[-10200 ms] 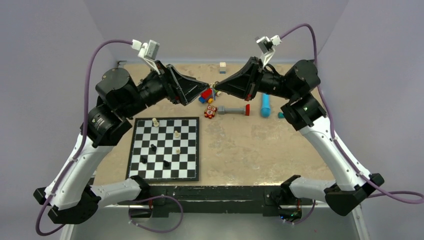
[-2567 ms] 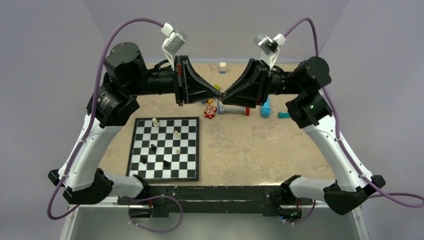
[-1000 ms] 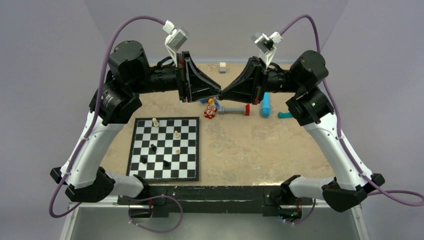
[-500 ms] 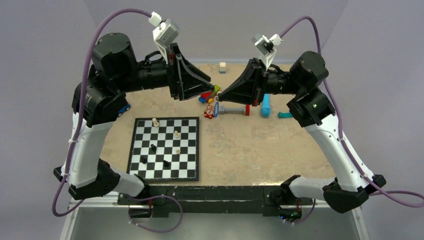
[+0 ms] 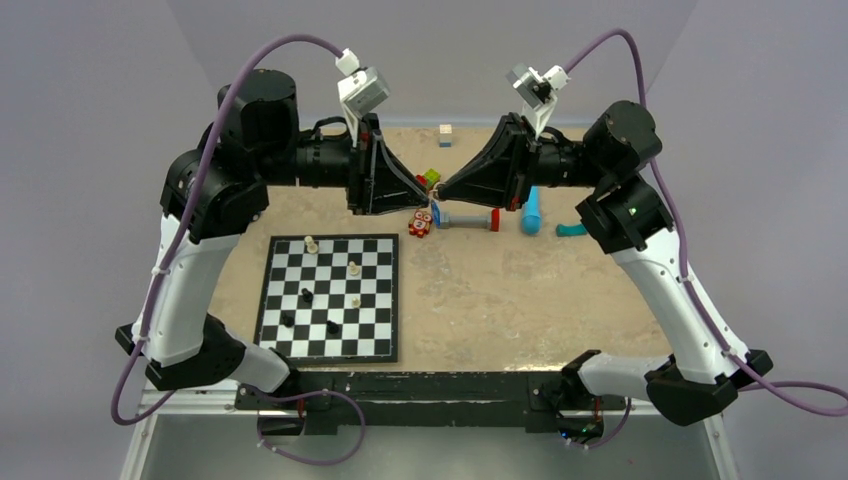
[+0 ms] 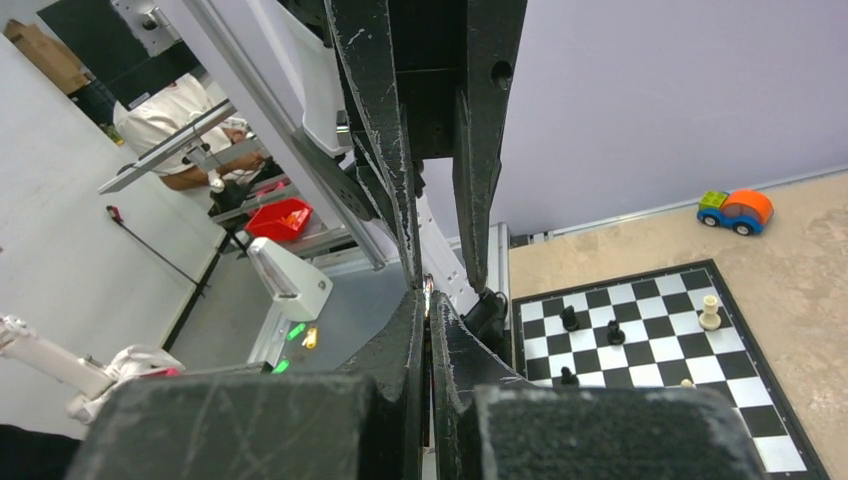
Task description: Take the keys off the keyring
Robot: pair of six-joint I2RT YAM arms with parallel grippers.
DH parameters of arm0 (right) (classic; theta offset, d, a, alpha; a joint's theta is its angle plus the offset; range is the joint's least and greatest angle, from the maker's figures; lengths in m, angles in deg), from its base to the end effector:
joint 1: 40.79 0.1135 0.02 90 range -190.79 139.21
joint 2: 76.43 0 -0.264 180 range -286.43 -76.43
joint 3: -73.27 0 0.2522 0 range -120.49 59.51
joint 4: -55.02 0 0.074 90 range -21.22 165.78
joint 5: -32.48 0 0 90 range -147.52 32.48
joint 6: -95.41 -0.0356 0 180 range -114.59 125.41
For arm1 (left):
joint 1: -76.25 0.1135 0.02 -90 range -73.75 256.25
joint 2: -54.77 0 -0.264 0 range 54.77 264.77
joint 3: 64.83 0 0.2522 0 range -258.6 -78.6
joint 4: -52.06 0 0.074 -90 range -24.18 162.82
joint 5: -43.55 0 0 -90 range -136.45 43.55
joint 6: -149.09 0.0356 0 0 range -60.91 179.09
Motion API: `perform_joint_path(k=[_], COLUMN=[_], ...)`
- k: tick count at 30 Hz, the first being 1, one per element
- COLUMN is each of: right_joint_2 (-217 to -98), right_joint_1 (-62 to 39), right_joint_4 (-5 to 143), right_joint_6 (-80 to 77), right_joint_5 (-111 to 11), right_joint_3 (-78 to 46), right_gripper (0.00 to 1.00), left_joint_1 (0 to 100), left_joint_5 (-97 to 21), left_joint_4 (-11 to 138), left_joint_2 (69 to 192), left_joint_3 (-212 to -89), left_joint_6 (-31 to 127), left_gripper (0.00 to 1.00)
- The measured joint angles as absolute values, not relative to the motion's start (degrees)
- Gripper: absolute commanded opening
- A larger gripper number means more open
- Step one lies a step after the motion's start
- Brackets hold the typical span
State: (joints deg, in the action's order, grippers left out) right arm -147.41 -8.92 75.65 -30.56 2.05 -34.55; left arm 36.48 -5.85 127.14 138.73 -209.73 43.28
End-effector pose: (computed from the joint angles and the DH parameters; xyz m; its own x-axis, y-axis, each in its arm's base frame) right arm 0.1742 0.1444 0.5400 -0.3782 0.1152 -0.9185 -0.9248 -0.0923 0.3692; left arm 0.1487 -0.1539 0.5718 -0.4451 0.1014 -0.8897 0.8829 0.2157 -0.4172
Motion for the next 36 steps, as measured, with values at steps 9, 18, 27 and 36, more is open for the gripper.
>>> perform_joint_path(k=[9,18,27,36], right_joint_2=[-147.4,-147.4,-147.4,-147.2], right_joint_1=[-8.9,-8.9,-8.9,-9.0], right_joint_4=[75.4,74.7,73.5,71.1], right_joint_6=[-30.8,-31.3,-32.1,-33.3], right_joint_5=[2.1,2.0,2.2,2.1], right_joint_3=[-34.6,-34.6,-34.6,-33.5], right_gripper=[0.00,0.00,0.00,0.00], left_joint_1=[36.5,36.5,36.5,36.9], left_joint_5=[-3.2,-1.2,0.1,0.9], left_joint_4=[126.4,124.8,122.5,119.2], left_joint_2=[138.8,138.9,139.4,138.7], left_joint_3=[-209.2,-209.2,-208.5,-206.2], left_joint_6=[43.2,43.0,41.4,38.7], left_gripper=[0.27,0.20,0.00,0.00])
